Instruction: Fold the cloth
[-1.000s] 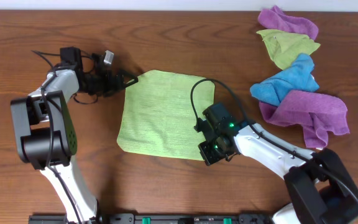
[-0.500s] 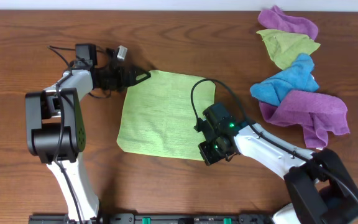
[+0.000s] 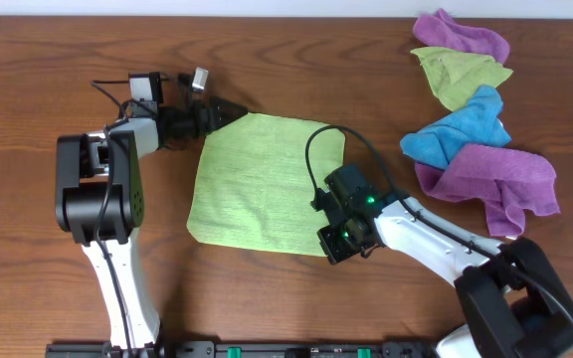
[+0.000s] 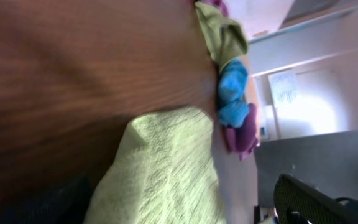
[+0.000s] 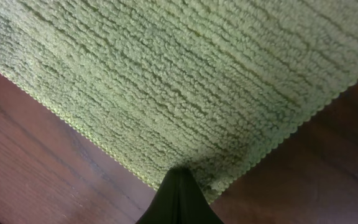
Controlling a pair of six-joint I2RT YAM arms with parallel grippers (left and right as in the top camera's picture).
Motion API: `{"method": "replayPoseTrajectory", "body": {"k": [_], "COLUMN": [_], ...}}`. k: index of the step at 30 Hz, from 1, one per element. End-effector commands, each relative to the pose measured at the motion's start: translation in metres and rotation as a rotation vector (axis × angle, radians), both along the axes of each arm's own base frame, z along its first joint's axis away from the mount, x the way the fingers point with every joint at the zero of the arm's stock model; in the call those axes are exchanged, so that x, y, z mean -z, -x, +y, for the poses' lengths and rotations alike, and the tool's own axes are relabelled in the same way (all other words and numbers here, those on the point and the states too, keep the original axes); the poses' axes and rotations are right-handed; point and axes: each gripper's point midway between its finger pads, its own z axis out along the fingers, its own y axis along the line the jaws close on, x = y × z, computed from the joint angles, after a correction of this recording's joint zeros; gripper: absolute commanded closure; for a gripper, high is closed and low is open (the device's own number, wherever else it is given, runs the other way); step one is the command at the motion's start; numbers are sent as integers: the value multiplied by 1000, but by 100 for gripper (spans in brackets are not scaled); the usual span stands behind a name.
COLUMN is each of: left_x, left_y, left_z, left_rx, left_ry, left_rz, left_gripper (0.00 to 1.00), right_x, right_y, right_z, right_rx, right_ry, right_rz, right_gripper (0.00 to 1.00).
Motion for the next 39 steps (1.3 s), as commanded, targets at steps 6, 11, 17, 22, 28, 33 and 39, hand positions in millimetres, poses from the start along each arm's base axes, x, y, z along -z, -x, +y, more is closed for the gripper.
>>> {"method": "replayPoseTrajectory", "body": {"k": [6,11,17,22,28,33,39], "left_x": [-27,-37,-52,-62,-100,-109,-109], "left_y": [1,3,0,-5,-9,-12,-44], "left_z": [-7,-8,5,28,31,46,85], "left_rx": [68,99,110,85,93,70,-154], "left_ry": [133,162,188,208,192,175,130], "left_rz": [27,9,-38,-28,-161,-243,-326], "left_gripper": [5,4,4,4,4,4,4], "right_x": [31,31,31,29,-15,-63,-104], "right_y": [32,32,32,26,-27,-56,-66], "right_z": [-29,-29,-29,-27,-19,-7,-1], "right_rx": [-2,-2,-2,51,105,103,98], "right_ry": [146,145,145,150,172,135,92], "right_rz": [95,94,94,90,-74,-186,-249], "right_gripper": [98,99,98,99,99,99,85]}}
